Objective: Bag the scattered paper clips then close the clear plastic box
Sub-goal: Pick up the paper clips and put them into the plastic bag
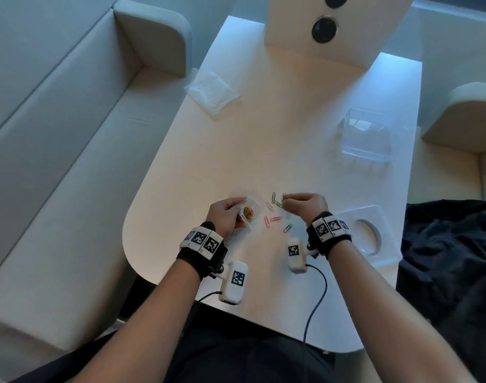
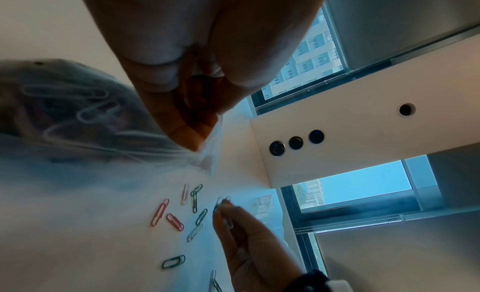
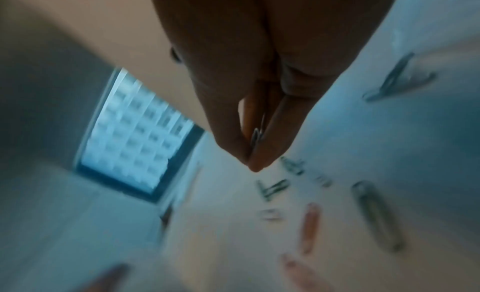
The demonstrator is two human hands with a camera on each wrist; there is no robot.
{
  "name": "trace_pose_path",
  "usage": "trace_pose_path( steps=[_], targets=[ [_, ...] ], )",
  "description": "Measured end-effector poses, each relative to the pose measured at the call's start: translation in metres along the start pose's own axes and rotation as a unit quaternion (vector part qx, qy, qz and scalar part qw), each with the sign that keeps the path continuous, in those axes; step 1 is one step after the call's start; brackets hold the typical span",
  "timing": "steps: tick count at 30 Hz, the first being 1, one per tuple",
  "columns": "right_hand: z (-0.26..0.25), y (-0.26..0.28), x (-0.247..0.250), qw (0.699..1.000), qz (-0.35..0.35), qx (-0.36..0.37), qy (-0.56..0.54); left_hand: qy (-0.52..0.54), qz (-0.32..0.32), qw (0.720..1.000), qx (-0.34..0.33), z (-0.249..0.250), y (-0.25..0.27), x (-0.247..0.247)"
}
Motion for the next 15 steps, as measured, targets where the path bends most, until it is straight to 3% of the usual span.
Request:
trace_pose_path(
  steps=[2,5,7,9,13,15],
  targets=[
    [-0.012,0.024,-0.016,0.996,-0.057,0.011,-0.064,0.002,0.0,1.0,0.003,0.0,0.002,-0.004],
    [-0.043,0.06,-0.04,0.983,-0.095,0.154,0.032,0.003,-0.005,1.0,0.003,0.0,0.006,-0.011],
    [-0.063,0.079,-0.054,0.947,-0.1,0.279,0.12,-0.009,-0.006,1.0,-0.007,0.002,0.007,-0.013],
    [-0.075,0.09,-0.06,0.913,-0.093,0.36,0.166,-0.021,-0.004,1.0,-0.017,0.004,0.006,-0.012],
    [-0.072,0.056,-0.021,0.937,0.056,0.324,0.118,-0.017,-0.004,1.0,-0.018,0.007,0.005,-0.008],
    [-0.045,0.028,-0.021,0.935,0.074,0.272,0.214,-0.009,-0.013,1.0,-0.023,0.011,0.006,-0.005]
  ],
)
Point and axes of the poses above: each hand's wrist, its own y-axis away from the middle knuckle, its own x-axis out of the back of the hand, z = x × y, the point moved 10 cm from there along -y, towards the middle knuckle, and after that the axes turned 14 degrees about z, right-handed, at the moved point
